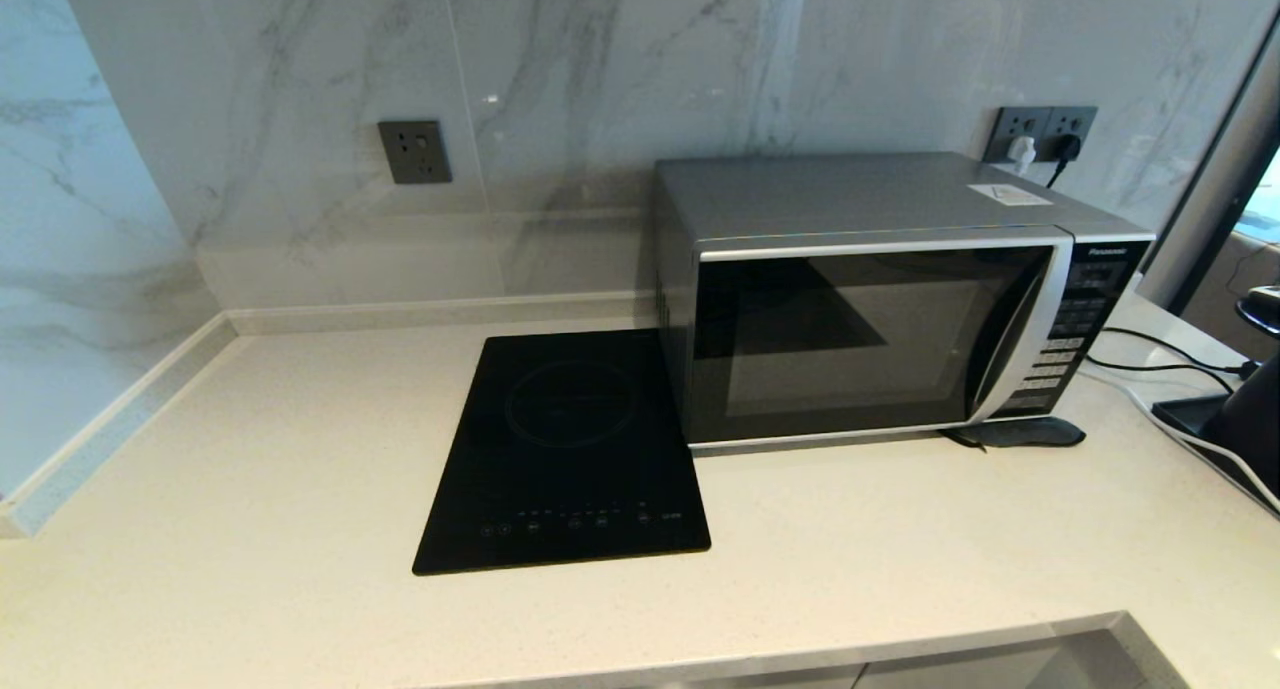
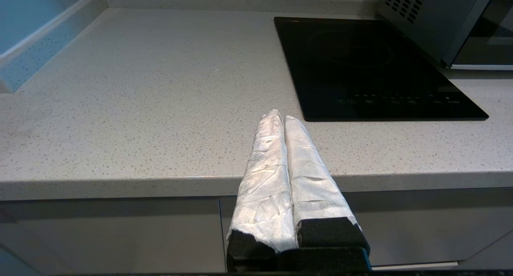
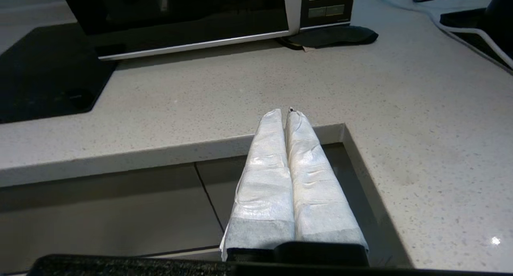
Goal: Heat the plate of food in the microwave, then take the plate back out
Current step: Open the microwave oven
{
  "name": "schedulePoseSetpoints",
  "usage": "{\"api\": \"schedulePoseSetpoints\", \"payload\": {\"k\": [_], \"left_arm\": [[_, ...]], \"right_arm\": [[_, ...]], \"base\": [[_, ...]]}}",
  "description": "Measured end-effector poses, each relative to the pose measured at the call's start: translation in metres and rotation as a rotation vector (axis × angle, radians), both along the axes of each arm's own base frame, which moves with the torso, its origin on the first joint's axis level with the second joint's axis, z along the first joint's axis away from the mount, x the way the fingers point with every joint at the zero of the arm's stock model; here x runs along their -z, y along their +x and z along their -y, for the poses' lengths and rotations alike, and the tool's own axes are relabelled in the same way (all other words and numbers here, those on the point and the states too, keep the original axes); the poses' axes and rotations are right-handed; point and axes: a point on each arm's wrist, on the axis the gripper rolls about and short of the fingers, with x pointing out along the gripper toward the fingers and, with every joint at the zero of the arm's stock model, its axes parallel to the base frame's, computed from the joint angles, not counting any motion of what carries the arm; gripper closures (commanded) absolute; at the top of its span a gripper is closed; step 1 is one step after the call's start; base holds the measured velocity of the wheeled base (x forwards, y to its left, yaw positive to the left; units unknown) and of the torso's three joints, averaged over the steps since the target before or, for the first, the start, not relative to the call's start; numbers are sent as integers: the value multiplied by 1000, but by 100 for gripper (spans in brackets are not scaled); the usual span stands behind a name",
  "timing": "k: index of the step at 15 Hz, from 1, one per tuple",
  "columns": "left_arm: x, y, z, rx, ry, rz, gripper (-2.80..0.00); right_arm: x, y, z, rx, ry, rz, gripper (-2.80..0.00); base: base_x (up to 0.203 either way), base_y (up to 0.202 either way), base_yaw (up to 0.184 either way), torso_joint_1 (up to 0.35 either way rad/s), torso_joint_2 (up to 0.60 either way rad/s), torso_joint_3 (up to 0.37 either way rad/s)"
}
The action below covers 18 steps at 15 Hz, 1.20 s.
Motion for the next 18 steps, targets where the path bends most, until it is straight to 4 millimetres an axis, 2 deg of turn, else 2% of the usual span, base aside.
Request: {"api": "schedulePoseSetpoints", "payload": {"k": [18], "left_arm": [[0, 0, 0, 0, 0, 0, 0]], "right_arm": [[0, 0, 0, 4, 14, -1, 0]], "base": [[0, 0, 0, 0, 0, 0]]}}
